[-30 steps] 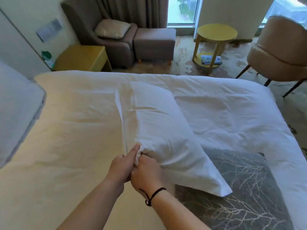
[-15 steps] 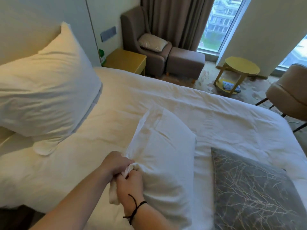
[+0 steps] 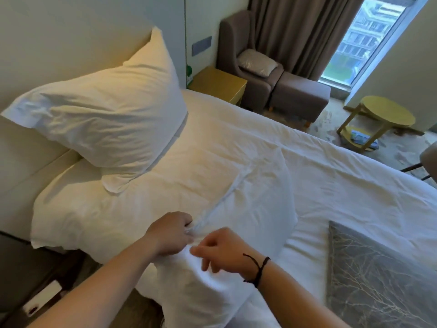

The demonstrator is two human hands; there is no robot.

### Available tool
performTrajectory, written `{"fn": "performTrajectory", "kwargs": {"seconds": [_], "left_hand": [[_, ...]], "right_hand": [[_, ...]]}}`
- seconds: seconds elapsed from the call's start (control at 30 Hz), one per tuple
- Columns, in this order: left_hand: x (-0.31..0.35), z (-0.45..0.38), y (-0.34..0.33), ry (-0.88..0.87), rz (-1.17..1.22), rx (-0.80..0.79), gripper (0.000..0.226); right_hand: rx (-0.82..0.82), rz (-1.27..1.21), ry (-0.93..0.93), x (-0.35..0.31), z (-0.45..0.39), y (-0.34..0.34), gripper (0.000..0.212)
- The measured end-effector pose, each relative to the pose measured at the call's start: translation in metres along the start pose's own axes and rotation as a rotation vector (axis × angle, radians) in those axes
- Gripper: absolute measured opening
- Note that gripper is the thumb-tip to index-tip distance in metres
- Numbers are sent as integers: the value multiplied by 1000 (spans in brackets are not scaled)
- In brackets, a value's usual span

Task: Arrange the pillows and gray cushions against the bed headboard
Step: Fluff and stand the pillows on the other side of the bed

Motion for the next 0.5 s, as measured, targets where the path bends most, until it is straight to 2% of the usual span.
{"fn": "performTrajectory", "kwargs": {"seconds": [0.07,0.1,0.13,0.2,0.3,0.4,0.5], "left_hand": [[6,11,-21,-20,-21,-63,39],[8,17,-33,-24,-24,-101,39],[8,24,-46,-23,-22,-137,39],[6,39,-67,8,-11,-202,35],[-6,62,-88,97,51,-243,25],[-16,80,-100,192,208,-217,35],[-22,92,-104,286,353,-136,38]], "right_hand": [[328,335,58,11,-8,56,32],[421,503,83,16,-15,75,37],[441,651,114,24,-25,86,48],[318,879,166,49,-49,87,77],[191,1008,260,86,-74,75,108],[201,1052,381,94,-90,66,116],[223,1072,424,85,-99,67,122]]}}
Point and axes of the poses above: each hand's wrist, its own z-axis away from the middle knuckle, its own y-axis out of the back of the hand, x = y × z, the point moved 8 cm from there along -z, towards the middle knuckle, and after that the axes turned 11 degrees about -y, right-handed, at the moved point
